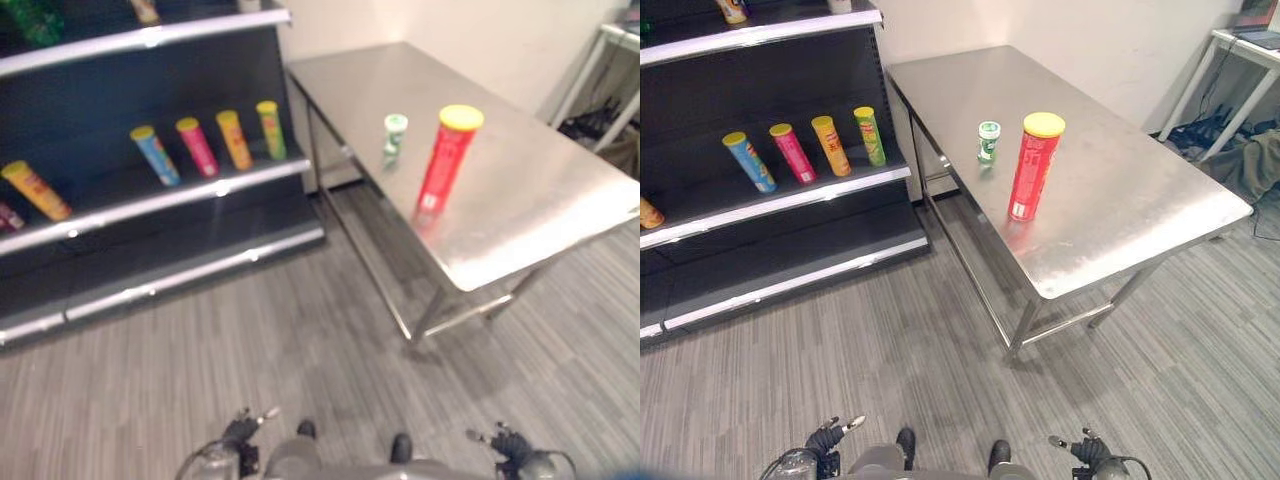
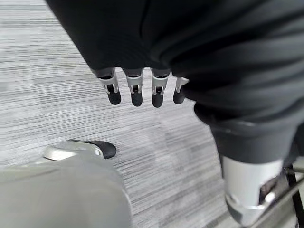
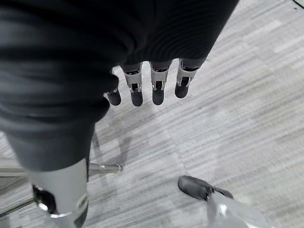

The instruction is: Put the goods on the table back onto the shelves and tidy them up.

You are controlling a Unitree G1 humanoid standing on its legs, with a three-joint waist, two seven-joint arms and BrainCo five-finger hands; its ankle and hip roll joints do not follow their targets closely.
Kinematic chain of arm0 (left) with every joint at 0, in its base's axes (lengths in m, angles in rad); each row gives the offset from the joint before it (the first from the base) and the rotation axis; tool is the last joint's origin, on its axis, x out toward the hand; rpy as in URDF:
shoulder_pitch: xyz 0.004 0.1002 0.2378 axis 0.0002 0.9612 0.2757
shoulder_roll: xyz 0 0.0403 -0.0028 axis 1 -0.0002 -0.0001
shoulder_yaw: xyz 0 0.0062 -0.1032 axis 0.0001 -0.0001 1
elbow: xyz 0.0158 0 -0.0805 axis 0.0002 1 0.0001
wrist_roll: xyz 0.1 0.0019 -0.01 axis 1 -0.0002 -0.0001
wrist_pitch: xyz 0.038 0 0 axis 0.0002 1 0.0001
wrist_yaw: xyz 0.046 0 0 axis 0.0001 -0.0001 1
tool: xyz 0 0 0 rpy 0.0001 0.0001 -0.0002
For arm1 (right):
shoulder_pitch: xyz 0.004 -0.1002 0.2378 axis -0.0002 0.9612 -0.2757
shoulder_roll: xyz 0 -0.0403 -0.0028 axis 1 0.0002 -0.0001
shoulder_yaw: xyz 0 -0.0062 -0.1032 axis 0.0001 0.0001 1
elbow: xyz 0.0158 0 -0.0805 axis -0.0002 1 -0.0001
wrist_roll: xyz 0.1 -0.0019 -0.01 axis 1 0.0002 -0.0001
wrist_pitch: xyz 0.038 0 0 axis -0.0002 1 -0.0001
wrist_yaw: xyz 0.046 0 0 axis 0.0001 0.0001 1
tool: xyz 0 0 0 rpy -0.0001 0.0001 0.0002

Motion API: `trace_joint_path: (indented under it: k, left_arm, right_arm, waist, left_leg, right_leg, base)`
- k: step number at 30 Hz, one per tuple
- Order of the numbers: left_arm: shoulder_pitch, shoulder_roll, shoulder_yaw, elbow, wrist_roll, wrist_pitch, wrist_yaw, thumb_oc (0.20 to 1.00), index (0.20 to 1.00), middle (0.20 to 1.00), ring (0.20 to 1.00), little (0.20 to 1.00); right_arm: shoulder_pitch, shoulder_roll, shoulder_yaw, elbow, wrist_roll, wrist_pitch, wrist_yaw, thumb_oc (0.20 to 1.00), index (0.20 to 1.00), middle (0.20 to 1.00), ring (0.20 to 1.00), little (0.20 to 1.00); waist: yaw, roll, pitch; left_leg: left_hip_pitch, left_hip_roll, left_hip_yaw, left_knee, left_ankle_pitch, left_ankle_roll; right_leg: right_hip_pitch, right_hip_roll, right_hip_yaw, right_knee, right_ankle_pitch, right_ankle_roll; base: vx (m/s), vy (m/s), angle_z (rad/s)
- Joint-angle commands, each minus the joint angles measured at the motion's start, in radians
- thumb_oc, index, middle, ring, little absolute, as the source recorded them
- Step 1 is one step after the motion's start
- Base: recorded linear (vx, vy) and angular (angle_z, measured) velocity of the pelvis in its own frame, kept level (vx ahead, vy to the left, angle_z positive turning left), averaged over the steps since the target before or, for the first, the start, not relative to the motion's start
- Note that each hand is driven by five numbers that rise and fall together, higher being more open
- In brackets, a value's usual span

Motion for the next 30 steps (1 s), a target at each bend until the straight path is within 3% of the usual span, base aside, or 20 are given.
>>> trace_joint_path:
  k: [1,2,3,4,6,7,8,10,11,12,14,16,19,21,22,25,30]
  left_arm:
    - [-0.012,0.040,0.033,-0.028,-0.055,-0.029,0.024,1.000,1.000,1.000,1.000,1.000]
    - [-0.011,0.040,0.033,-0.028,-0.055,-0.028,0.024,1.000,1.000,1.000,1.000,1.000]
    - [-0.005,0.044,0.037,-0.025,-0.052,-0.029,0.024,1.000,1.000,1.000,1.000,1.000]
    - [0.003,0.045,0.039,-0.016,-0.045,-0.031,0.017,1.000,1.000,1.000,1.000,1.000]
    - [0.011,0.044,0.041,-0.029,-0.043,-0.027,0.013,1.000,1.000,1.000,1.000,1.000]
    - [0.011,0.044,0.041,-0.029,-0.043,-0.027,0.013,1.000,1.000,1.000,1.000,1.000]
    - [0.010,0.058,0.045,-0.020,-0.028,-0.029,0.010,1.000,1.000,1.000,1.000,1.000]
    - [0.001,0.082,0.053,-0.004,-0.011,-0.025,0.013,1.000,1.000,1.000,1.000,1.000]
    - [-0.007,0.101,0.058,0.000,-0.004,-0.016,0.004,1.000,1.000,1.000,1.000,1.000]
    - [-0.008,0.101,0.058,0.000,-0.004,-0.016,0.004,1.000,1.000,1.000,1.000,1.000]
    - [-0.008,0.114,0.060,-0.006,-0.002,-0.009,0.003,1.000,1.000,1.000,1.000,1.000]
    - [-0.013,0.128,0.069,0.005,0.007,-0.004,0.007,1.000,1.000,1.000,1.000,1.000]
    - [-0.018,0.130,0.073,-0.001,0.004,-0.006,0.009,1.000,1.000,1.000,1.000,1.000]
    - [-0.018,0.124,0.068,-0.007,0.005,-0.009,0.009,1.000,1.000,1.000,1.000,1.000]
    - [-0.019,0.122,0.064,-0.007,0.006,-0.011,0.010,1.000,1.000,1.000,1.000,1.000]
    - [-0.029,0.109,0.053,0.007,0.019,-0.014,0.007,1.000,1.000,1.000,1.000,1.000]
    - [-0.034,0.096,0.032,0.009,0.039,-0.021,-0.002,1.000,1.000,1.000,1.000,1.000]
  right_arm:
    - [-0.012,0.002,-0.028,-0.097,0.043,-0.030,-0.022,1.000,1.000,1.000,1.000,1.000]
    - [-0.012,0.002,-0.028,-0.098,0.043,-0.030,-0.022,1.000,1.000,1.000,1.000,1.000]
    - [-0.008,0.003,-0.037,-0.133,0.057,-0.035,-0.019,1.000,1.000,1.000,1.000,1.000]
    - [-0.013,0.003,-0.037,-0.139,0.064,-0.040,-0.014,1.000,1.000,1.000,1.000,1.000]
    - [-0.010,0.016,-0.044,-0.184,0.069,-0.044,-0.008,1.000,1.000,1.000,1.000,1.000]
    - [-0.010,0.016,-0.044,-0.184,0.069,-0.044,-0.008,1.000,1.000,1.000,1.000,1.000]
    - [-0.026,0.022,-0.043,-0.200,0.066,-0.052,-0.009,1.000,1.000,1.000,1.000,1.000]
    - [-0.041,0.029,-0.037,-0.204,0.063,-0.050,-0.006,1.000,1.000,1.000,1.000,1.000]
    - [-0.036,0.030,-0.045,-0.220,0.069,-0.052,-0.001,1.000,1.000,1.000,1.000,1.000]
    - [-0.036,0.030,-0.046,-0.220,0.069,-0.052,-0.001,1.000,1.000,1.000,1.000,1.000]
    - [-0.031,0.036,-0.053,-0.211,0.072,-0.049,-0.006,1.000,1.000,1.000,1.000,1.000]
    - [-0.020,0.049,-0.058,-0.202,0.069,-0.048,-0.010,1.000,1.000,1.000,1.000,1.000]
    - [-0.015,0.053,-0.064,-0.192,0.070,-0.042,-0.012,1.000,1.000,1.000,1.000,1.000]
    - [-0.017,0.051,-0.072,-0.178,0.071,-0.037,-0.015,1.000,1.000,1.000,1.000,1.000]
    - [-0.021,0.050,-0.074,-0.161,0.074,-0.035,-0.017,1.000,1.000,1.000,1.000,1.000]
    - [-0.026,0.042,-0.085,-0.117,0.080,-0.030,-0.026,1.000,1.000,1.000,1.000,1.000]
    - [-0.002,0.041,-0.099,0.017,0.079,-0.020,-0.020,1.000,1.000,1.000,1.000,1.000]
  waist:
    - [0.036,-0.057,0.021]
    - [0.037,-0.059,0.022]
    - [0.044,-0.057,0.019]
    - [0.049,-0.049,0.003]
    - [0.056,-0.044,-0.011]
    - [0.056,-0.044,-0.011]
    - [0.067,-0.062,-0.021]
    - [0.067,-0.078,-0.024]
    - [0.046,-0.073,-0.018]
    - [0.047,-0.072,-0.020]
    - [0.029,-0.060,-0.001]
    - [0.014,-0.042,0.012]
    - [0.000,-0.041,0.018]
    - [-0.006,-0.044,0.024]
    - [-0.019,-0.044,0.033]
    - [-0.045,-0.056,0.041]
    - [-0.059,-0.071,0.035]
  left_leg:
    - [-0.154,0.043,0.021,-0.165,0.150,-0.028]
    - [-0.150,0.042,0.024,-0.167,0.151,-0.028]
    - [-0.193,0.060,0.085,-0.184,0.165,-0.031]
    - [-0.176,0.064,0.094,-0.204,0.163,-0.030]
    - [-0.157,0.062,0.101,-0.196,0.227,-0.032]
    - [-0.157,0.062,0.101,-0.196,0.227,-0.032]
    - [-0.139,0.046,0.124,-0.168,0.218,-0.010]
    - [-0.095,0.024,0.144,-0.169,0.188,0.019]
    - [-0.044,-0.008,0.143,-0.175,0.152,0.053]
    - [-0.046,-0.005,0.144,-0.175,0.152,0.053]
    - [0.000,-0.028,0.137,-0.177,0.121,0.083]
    - [0.043,-0.030,0.133,-0.189,0.093,0.098]
    - [0.082,-0.042,0.128,-0.194,0.064,0.098]
    - [0.108,-0.056,0.126,-0.198,0.038,0.091]
    - [0.130,-0.061,0.115,-0.197,0.023,0.086]
    - [0.174,-0.085,0.080,-0.197,-0.008,0.079]
    - [0.232,-0.112,0.048,-0.185,-0.057,0.077]
  right_leg:
    - [0.136,0.021,0.037,0.032,-0.189,0.026]
    - [0.138,0.018,0.039,0.032,-0.190,0.027]
    - [0.179,0.010,0.053,0.024,-0.204,0.036]
    - [0.189,0.006,0.063,0.024,-0.207,0.049]
    - [0.200,-0.021,0.069,0.039,-0.206,0.071]
    - [0.200,-0.021,0.069,0.039,-0.206,0.071]
    - [0.177,-0.074,0.081,0.103,-0.177,0.098]
    - [0.122,-0.105,0.101,0.238,-0.116,0.111]
    - [0.047,-0.122,0.126,0.425,-0.025,0.101]
    - [0.044,-0.120,0.127,0.424,-0.023,0.101]
    - [-0.031,-0.132,0.138,0.593,0.060,0.091]
    - [-0.111,-0.149,0.123,0.696,0.084,0.086]
    - [-0.147,-0.174,0.065,0.611,0.048,0.077]
    - [-0.163,-0.176,0.002,0.434,0.016,0.083]
    - [-0.168,-0.153,-0.005,0.329,0.010,0.086]
    - [-0.192,-0.099,0.046,0.126,0.041,0.120]
    - [-0.176,-0.074,0.043,0.077,0.085,0.127]
  base:
    - [0.30,0.191,-0.17]
    - [0.35,0.265,-0.01]
    - [0.41,0.336,0.08]
    - [0.56,0.474,0.14]
    - [0.33,0.307,-0.16]
    - [0.32,0.355,-0.35]
    - [0.28,0.335,-0.18]
    - [0.35,0.435,-0.30]
    - [0.26,0.349,-0.54]
    - [0.24,0.349,-0.29]
    - [0.17,0.266,0.21]
    - [0.24,0.247,0.25]
    - [0.23,0.080,0.12]
    - [0.27,-0.015,0.13]
    - [0.32,-0.057,0.14]
    - [0.30,-0.023,0.16]
    - [0.24,-0.024,0.38]
